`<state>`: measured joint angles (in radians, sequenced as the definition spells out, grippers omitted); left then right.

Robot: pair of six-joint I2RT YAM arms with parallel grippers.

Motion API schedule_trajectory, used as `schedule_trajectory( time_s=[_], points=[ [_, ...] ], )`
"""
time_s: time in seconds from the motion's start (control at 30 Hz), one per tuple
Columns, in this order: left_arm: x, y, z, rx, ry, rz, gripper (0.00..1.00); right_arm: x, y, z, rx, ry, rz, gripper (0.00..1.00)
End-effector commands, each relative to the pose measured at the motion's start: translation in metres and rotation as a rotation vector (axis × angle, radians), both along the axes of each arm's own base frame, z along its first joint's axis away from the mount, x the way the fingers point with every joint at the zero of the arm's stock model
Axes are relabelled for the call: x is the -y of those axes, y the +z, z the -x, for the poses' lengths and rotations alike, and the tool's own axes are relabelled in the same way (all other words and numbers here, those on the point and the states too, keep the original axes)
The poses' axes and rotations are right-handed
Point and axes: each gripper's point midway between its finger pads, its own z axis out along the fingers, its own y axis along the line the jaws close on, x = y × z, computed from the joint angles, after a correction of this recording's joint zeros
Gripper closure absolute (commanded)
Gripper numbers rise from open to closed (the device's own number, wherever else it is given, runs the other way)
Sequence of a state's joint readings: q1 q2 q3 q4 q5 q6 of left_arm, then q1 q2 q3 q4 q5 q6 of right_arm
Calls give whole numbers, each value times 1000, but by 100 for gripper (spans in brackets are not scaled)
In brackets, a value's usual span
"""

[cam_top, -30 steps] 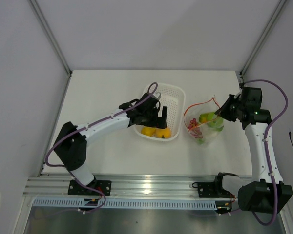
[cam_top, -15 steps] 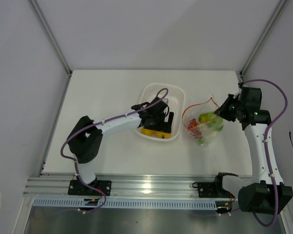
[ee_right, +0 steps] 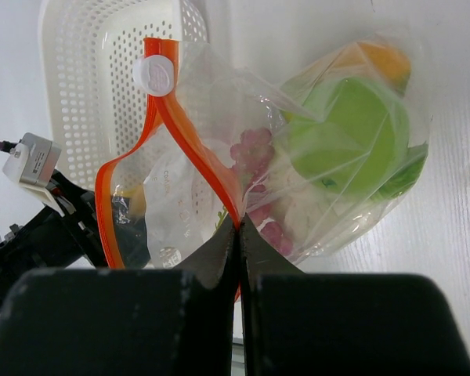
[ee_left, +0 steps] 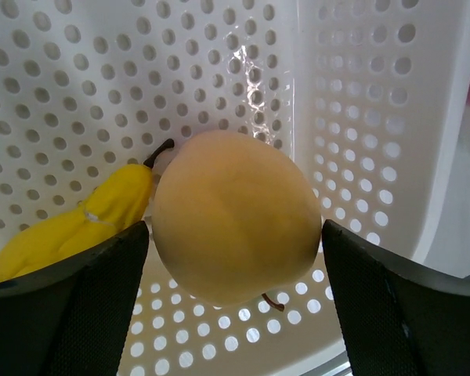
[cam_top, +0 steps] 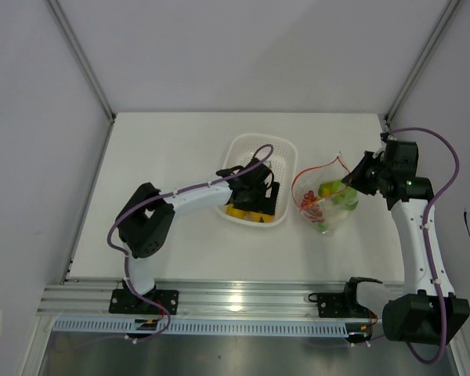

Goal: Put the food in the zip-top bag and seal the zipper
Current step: Pick up the fake fruit from the bin.

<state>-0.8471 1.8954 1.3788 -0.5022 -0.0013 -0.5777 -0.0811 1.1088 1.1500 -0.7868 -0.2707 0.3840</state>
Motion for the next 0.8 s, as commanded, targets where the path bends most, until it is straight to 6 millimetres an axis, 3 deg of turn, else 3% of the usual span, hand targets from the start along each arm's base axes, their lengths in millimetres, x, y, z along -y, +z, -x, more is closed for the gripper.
schedule_trajectory(
  time_s=[0.0, 0.1, 0.23, 0.43, 0.57, 0.63, 0.77],
  points=[
    [13, 15, -11, 43, 15, 55, 8, -2, 13, -2, 59, 11, 2, 100],
    [13, 14, -11, 49, 14, 61, 18, -2, 13, -2, 58, 11, 4, 100],
    [11, 16, -10, 61, 5, 65, 47, -2, 12, -2, 57, 11, 2, 100],
    [8, 35, -12, 106, -3, 80, 78, -3, 13, -1, 59, 12, 3, 100],
    [1, 62, -17, 169, 7, 86, 90, -2, 12, -1, 56, 10, 6, 100],
    [-5, 86, -22, 220, 17, 91, 99, -2, 11, -1, 56, 10, 6, 100],
    [-16, 131, -29, 307, 33, 86, 99, -3, 11, -2, 55, 15, 5, 100]
  ],
)
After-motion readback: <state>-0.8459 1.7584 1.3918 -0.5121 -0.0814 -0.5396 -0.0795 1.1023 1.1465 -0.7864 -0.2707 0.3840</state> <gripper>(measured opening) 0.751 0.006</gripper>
